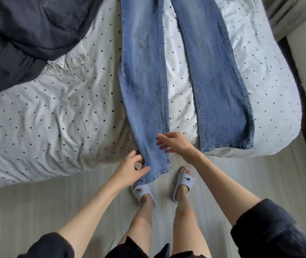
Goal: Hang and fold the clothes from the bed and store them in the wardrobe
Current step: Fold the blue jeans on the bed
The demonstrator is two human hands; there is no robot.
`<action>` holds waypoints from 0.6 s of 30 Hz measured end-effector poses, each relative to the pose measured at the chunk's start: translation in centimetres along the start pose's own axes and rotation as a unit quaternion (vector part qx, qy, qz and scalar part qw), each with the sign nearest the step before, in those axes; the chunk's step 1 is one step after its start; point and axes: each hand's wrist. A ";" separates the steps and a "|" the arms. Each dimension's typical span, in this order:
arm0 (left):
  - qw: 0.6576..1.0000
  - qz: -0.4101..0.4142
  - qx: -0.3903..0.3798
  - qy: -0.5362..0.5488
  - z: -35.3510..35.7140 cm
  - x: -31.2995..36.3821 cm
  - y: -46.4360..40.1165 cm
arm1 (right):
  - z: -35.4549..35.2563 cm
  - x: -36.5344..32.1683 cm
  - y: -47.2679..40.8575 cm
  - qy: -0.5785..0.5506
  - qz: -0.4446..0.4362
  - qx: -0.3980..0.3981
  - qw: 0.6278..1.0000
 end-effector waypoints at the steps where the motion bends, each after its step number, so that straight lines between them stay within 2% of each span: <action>1: 0.999 0.026 -0.004 -0.019 0.5 0.6 -0.2 | -0.2 -0.8 -0.2 0.020 -0.008 -0.023 1.000; 3: 0.997 0.052 -0.010 -0.050 1.4 1.7 -0.6 | -0.5 -2.1 -0.6 0.094 -0.023 -0.047 0.994; 6: 0.997 0.037 -0.020 -0.069 2.3 2.8 -1.2 | -0.8 -2.6 -1.4 0.206 -0.040 -0.022 0.977; 10: 0.996 -0.048 -0.055 0.047 2.4 3.6 -2.0 | -1.7 -1.9 -2.0 0.225 -0.045 0.001 0.973; 12: 0.981 -0.135 0.014 0.135 1.7 4.3 -3.1 | -2.4 -1.4 -2.0 0.221 -0.052 0.001 0.974; 14: 0.955 -0.187 0.139 0.182 0.5 5.1 -5.0 | -2.9 -0.9 -1.7 0.213 -0.059 -0.009 0.975; 16: 0.931 -0.191 0.237 0.199 -0.7 6.7 -8.2 | -3.8 -0.2 -1.5 0.205 -0.067 -0.026 0.976; 18: 0.924 -0.179 0.270 0.203 -1.5 8.5 -11.8 | -4.8 0.5 -1.3 0.199 -0.082 -0.036 0.976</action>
Point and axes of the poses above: each hand's wrist, its own y-axis away from the middle knuckle, its own z-axis out of the palm, x = y × z, and after that the axes turned 11 degrees about y, right-handed
